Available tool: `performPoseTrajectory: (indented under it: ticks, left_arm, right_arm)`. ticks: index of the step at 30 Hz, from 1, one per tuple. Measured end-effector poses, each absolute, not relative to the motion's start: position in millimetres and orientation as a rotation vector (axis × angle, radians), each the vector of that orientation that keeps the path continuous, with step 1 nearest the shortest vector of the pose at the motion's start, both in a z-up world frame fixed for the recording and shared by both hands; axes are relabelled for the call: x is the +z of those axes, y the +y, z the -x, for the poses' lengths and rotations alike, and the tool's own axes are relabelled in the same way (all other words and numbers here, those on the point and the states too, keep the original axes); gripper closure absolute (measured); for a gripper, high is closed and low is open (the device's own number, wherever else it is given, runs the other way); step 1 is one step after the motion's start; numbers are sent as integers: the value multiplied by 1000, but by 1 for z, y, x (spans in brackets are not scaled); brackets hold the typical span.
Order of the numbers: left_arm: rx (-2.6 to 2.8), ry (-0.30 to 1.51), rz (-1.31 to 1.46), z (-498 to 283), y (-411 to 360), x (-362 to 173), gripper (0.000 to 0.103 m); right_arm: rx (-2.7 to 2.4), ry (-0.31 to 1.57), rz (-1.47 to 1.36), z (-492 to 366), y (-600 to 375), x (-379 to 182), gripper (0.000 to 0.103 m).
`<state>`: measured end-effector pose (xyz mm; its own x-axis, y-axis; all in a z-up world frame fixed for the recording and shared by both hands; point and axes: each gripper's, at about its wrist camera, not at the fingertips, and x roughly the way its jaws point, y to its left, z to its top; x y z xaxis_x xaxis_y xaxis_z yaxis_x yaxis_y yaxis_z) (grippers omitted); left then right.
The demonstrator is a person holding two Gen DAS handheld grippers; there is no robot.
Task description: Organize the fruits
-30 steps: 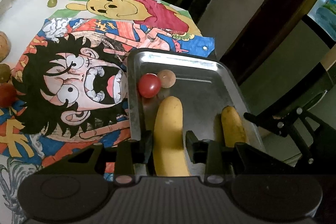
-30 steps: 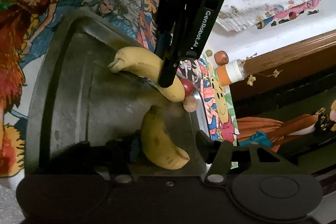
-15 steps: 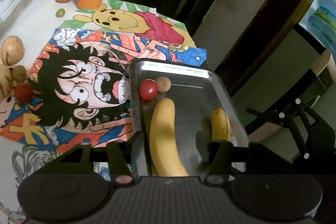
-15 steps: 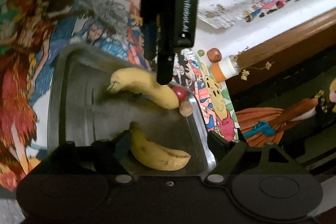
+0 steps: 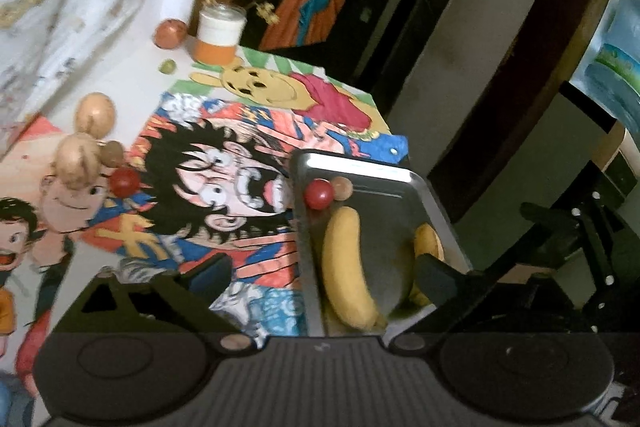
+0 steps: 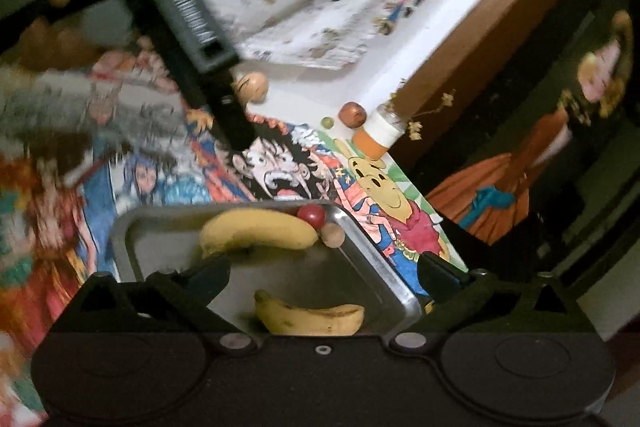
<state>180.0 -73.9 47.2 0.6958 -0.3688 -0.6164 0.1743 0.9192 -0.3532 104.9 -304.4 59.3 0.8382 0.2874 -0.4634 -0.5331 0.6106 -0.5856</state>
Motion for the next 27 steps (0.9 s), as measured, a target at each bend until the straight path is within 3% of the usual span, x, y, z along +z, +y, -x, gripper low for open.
performPoseTrajectory:
  ticks: [15, 27]
  left_arm:
    - [-179, 563, 142, -94, -47, 48, 0]
    - [-142, 575, 73, -44, -25, 39, 0]
  right_arm:
    - [439, 466, 365, -66, -291, 83, 1]
    - [423, 709, 149, -42, -278, 73, 1]
